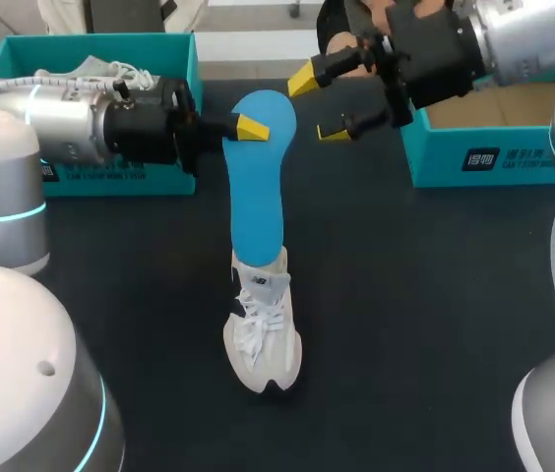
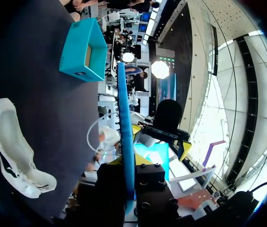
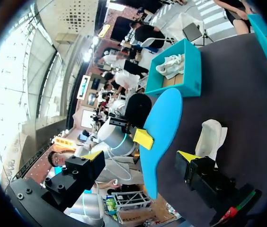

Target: Take the shoe out of the shoebox, open the shoe tongue, remove and reinsert the insole, then place the shoe into the shoebox

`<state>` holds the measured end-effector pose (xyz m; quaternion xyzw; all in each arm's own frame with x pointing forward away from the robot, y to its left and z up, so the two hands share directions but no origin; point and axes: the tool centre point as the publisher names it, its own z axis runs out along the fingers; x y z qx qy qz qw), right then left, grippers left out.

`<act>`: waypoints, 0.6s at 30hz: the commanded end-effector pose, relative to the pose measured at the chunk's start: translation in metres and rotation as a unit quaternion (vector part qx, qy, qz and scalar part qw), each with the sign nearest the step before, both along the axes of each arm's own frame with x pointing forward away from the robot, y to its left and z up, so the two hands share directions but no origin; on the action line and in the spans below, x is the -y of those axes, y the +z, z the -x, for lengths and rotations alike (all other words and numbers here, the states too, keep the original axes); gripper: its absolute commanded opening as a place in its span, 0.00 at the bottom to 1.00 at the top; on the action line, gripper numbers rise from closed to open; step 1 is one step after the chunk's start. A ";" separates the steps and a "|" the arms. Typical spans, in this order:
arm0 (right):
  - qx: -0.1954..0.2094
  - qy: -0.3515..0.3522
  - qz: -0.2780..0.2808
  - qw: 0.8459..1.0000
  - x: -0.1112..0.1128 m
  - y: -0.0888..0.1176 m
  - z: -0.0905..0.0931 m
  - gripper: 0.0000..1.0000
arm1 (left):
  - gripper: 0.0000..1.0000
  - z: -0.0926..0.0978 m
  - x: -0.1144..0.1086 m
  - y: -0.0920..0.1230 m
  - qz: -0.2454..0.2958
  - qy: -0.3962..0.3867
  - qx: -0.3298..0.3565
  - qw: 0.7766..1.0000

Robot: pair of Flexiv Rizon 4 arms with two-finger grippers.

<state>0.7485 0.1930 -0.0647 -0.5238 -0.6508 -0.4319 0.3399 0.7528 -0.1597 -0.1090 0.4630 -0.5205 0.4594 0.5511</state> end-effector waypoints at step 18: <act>-0.025 -0.038 -0.110 0.993 0.028 -0.053 0.002 1.00 | 0.00 0.001 0.000 0.000 -0.001 0.000 0.000 1.000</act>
